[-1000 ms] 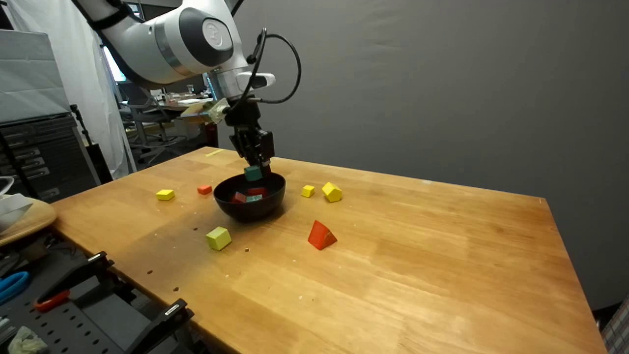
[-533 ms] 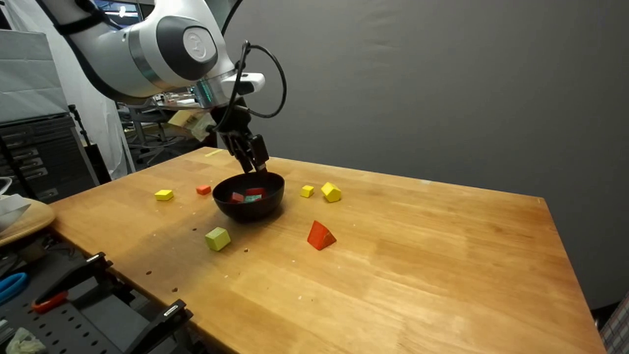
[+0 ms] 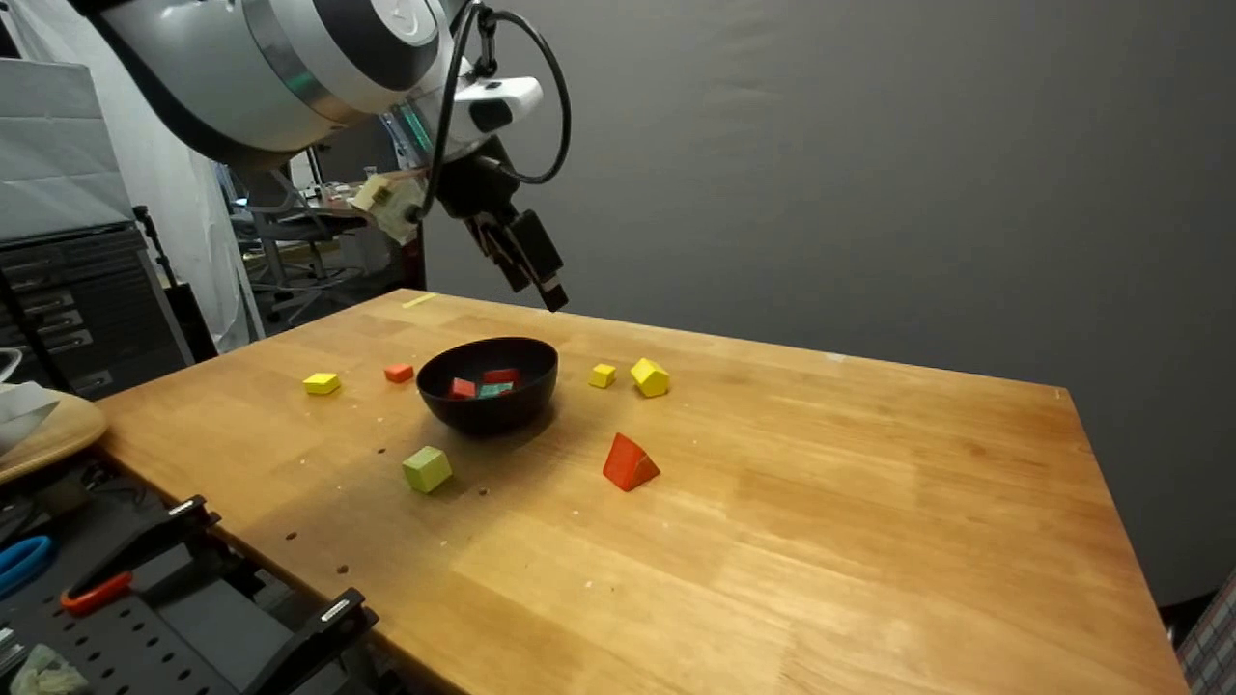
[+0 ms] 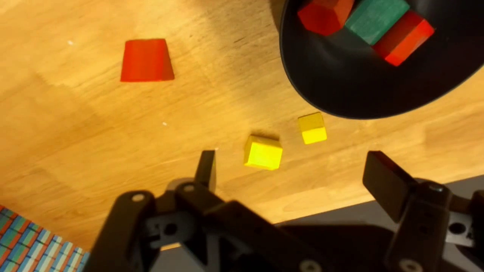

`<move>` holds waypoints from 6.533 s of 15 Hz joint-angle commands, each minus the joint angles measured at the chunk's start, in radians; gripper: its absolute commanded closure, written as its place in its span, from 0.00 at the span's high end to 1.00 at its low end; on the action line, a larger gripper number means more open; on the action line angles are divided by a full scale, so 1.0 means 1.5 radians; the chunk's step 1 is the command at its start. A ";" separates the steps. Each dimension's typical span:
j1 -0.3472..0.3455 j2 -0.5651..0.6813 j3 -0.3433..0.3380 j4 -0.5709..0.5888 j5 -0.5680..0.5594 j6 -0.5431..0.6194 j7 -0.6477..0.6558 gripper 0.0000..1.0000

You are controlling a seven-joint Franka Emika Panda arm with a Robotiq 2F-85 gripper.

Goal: Pick up all the cubes and put them in the black bowl

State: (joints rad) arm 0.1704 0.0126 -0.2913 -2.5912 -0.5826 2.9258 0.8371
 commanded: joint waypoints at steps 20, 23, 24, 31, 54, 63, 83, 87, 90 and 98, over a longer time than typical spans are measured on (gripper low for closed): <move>-0.138 0.392 0.111 0.373 0.392 -0.020 -0.239 1.00; -0.167 0.433 0.142 0.414 0.471 -0.027 -0.283 0.84; -0.173 0.443 0.148 0.424 0.488 -0.027 -0.293 0.74; -0.177 0.443 0.143 0.446 0.541 -0.057 -0.304 0.21; -0.124 0.082 0.311 0.024 0.458 0.156 -0.508 1.00; -0.257 0.093 0.593 0.117 0.662 -0.043 -0.783 1.00; 0.133 0.140 0.188 0.121 0.143 -0.089 -0.337 1.00; 0.089 0.150 0.224 0.107 0.230 -0.106 -0.396 1.00; 0.076 0.194 0.239 0.137 0.257 -0.111 -0.403 1.00; 0.114 0.297 0.241 0.270 0.253 -0.190 -0.378 1.00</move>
State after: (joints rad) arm 0.3200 0.4052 0.0697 -2.2778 -0.2113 2.7060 0.2551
